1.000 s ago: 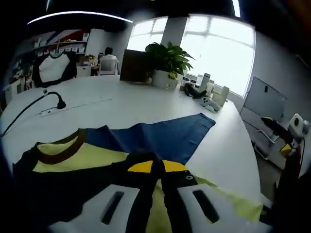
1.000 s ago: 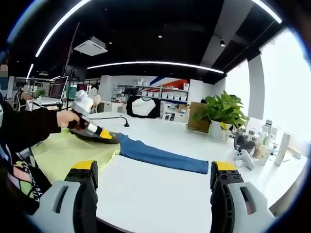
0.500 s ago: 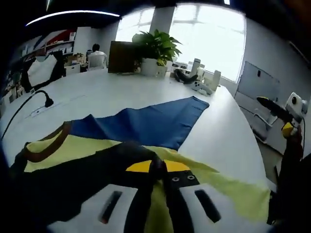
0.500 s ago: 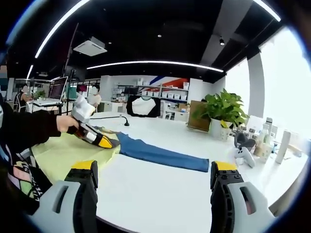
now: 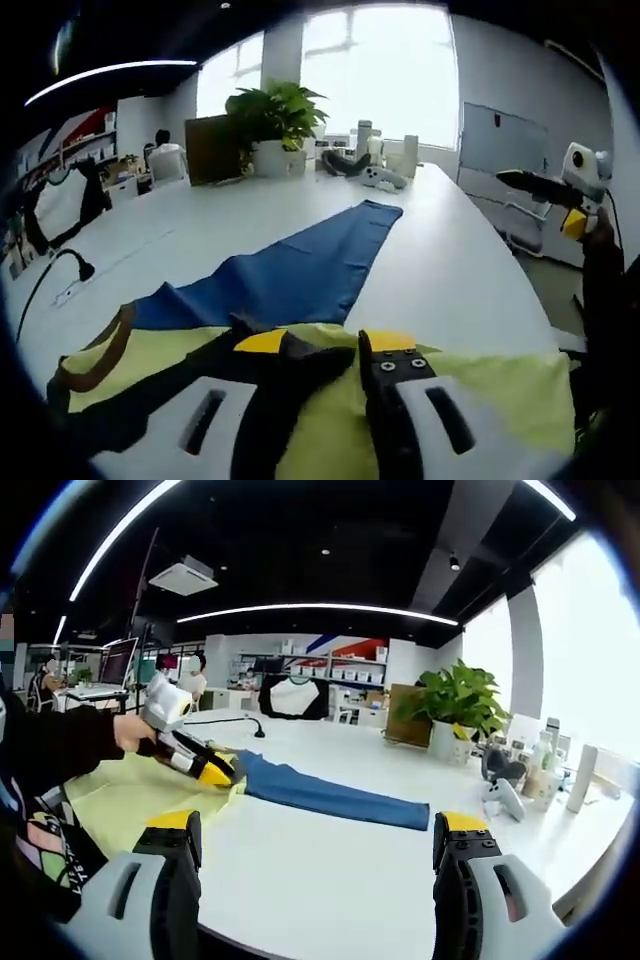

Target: Fold the garment on the visible template until the final outline fits inside the template.

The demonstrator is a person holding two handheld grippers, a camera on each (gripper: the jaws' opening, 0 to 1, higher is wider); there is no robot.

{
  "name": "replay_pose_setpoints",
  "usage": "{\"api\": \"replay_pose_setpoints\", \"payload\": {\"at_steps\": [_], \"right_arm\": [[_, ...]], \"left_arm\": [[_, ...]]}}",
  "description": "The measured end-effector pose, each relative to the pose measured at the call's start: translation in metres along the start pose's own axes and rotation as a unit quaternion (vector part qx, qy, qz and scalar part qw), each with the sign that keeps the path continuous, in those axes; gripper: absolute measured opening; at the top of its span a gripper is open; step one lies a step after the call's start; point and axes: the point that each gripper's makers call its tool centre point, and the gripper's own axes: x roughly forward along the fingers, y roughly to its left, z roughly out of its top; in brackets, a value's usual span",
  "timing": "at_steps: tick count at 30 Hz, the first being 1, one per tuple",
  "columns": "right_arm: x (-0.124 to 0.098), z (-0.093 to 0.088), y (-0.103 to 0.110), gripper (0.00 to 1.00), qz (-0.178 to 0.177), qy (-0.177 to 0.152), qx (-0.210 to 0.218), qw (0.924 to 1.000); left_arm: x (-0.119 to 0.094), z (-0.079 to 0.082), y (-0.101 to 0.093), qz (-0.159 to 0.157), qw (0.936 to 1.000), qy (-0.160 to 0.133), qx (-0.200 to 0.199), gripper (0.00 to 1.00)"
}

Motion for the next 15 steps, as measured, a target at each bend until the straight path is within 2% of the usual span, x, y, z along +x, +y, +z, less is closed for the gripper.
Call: {"api": "replay_pose_setpoints", "payload": {"at_steps": [3, 8, 11, 15], "right_arm": [[0.001, 0.0, -0.001, 0.99, -0.001, -0.001, 0.002, 1.0], [0.002, 0.0, 0.0, 0.99, 0.001, 0.0, 0.003, 1.0], [0.002, 0.001, 0.0, 0.99, 0.001, -0.002, 0.003, 1.0], [0.002, 0.001, -0.002, 0.99, -0.002, -0.002, 0.003, 1.0]], "left_arm": [[-0.006, 0.01, 0.004, 0.008, 0.999, -0.016, 0.04, 0.49], [-0.009, 0.012, 0.01, 0.019, 0.9984, -0.013, 0.051, 0.68], [-0.004, 0.001, 0.008, 0.009, 0.999, -0.002, 0.043, 0.67], [0.002, -0.011, -0.002, -0.014, 0.9994, 0.013, 0.029, 0.5]]}}
